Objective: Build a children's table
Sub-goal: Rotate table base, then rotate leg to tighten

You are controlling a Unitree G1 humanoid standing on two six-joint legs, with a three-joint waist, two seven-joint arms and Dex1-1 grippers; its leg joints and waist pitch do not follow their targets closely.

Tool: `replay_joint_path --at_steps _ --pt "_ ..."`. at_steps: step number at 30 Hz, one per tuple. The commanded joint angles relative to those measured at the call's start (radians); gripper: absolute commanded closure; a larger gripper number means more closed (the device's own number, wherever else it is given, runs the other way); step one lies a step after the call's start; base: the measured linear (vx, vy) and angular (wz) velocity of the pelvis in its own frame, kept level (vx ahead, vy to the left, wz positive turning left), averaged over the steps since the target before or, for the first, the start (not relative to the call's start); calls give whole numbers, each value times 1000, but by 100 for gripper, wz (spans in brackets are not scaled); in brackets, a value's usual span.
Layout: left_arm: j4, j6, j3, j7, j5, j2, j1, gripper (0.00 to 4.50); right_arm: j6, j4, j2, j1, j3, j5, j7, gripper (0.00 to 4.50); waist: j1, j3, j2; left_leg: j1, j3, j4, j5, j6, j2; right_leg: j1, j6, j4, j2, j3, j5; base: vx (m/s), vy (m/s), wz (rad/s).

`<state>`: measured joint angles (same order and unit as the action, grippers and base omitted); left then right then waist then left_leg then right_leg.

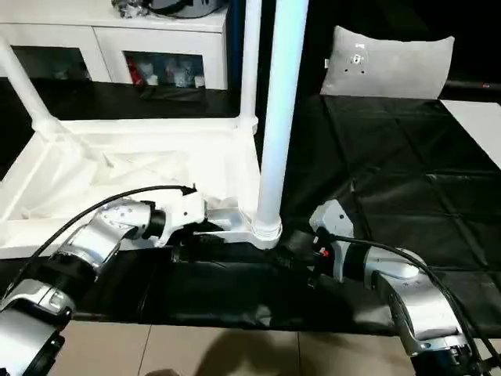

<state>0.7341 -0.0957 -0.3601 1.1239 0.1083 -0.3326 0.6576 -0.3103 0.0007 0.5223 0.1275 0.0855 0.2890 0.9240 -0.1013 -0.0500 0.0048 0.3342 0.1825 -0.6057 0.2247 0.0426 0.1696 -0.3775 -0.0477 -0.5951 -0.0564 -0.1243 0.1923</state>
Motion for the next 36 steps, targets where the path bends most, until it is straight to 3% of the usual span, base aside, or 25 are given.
replay_joint_path --at_steps 1,12,17,22,23,27,35,36 --pt "42 32 -20 9 20 0 -20 371 19 -9 13 10 -16 -13 -11 0 -4 53 -12 4 -33 73 120 -68 68 46 -54 104 -122 72 397 0 0 0" --pt "41 -13 -16 27 11 -3 -33 443 8 3 49 33 -36 29 56 0 -4 56 -14 7 -34 73 108 -83 67 50 -51 102 -120 73 376 0 0 0" --pt "-8 -56 -19 70 -10 -14 -60 443 18 49 53 73 -49 57 101 0 -2 60 -16 10 -34 71 78 -92 71 52 -81 88 -120 74 309 0 0 0" --pt "-85 -70 -33 135 -30 -29 -99 448 61 118 53 118 -12 37 150 0 -4 63 -14 13 -30 68 43 -105 71 54 -120 76 -120 76 229 0 0 0" --pt "-98 -70 -35 145 -34 -32 -105 450 61 131 52 125 -8 38 162 29 -5 62 -14 13 -30 68 43 -106 72 53 -121 76 -119 76 229 0 0 0" --pt "-163 -62 -51 183 -45 -49 -135 450 53 170 40 157 2 64 229 49 -12 61 -12 11 -29 69 58 -106 76 51 -120 77 -119 75 260 0 0 0" --pt "-235 -31 -59 202 -41 -61 -165 450 45 211 30 189 56 74 332 121 -16 62 -12 11 -28 69 54 -101 74 50 -109 78 -119 75 279 0 0 0" --pt "-235 -30 -61 203 -39 -60 -165 450 46 221 24 194 58 74 335 146 -17 61 -12 10 -28 69 54 -100 74 49 -109 80 -118 75 281 0 0 0"
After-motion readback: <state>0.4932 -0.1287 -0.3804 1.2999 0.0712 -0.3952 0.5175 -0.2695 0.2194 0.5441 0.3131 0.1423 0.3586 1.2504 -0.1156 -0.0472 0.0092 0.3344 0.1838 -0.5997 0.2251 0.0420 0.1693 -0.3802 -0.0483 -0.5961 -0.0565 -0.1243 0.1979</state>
